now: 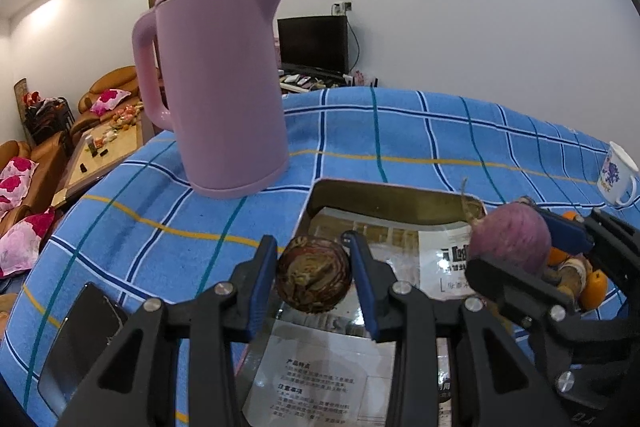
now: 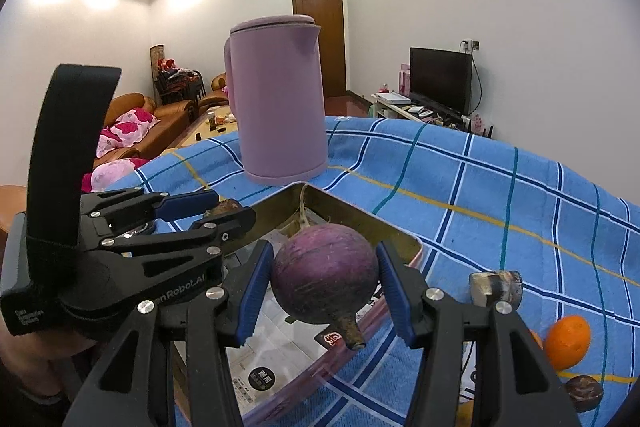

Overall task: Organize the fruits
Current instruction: 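Lower both fruits into the tin box and open both tools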

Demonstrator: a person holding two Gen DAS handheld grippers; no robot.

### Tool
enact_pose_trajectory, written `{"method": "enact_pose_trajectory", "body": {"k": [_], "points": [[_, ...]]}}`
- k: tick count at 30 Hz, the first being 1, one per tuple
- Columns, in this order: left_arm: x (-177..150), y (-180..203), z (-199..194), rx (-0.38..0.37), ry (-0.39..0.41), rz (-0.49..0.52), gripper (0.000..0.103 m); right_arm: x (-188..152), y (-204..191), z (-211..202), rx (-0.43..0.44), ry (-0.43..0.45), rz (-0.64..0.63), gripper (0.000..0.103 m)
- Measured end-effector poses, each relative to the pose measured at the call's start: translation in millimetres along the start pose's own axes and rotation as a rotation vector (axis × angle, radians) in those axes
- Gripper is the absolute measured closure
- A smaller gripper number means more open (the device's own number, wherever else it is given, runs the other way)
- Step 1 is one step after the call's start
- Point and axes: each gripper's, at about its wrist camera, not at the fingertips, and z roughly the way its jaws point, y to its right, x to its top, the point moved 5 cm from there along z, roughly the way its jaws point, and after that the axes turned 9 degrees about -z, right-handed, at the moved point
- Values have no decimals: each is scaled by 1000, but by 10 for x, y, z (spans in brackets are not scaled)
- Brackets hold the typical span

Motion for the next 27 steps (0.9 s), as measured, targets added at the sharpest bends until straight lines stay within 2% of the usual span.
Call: {"method": "enact_pose_trajectory", "body": {"k": [11, 27], "points": [[-68, 6, 98, 0, -36, 11, 63, -57, -16, 103, 16, -37, -3, 48], [-85, 32, 105, 10, -33, 47, 64, -136, -12, 194, 57, -67, 10, 48]]}}
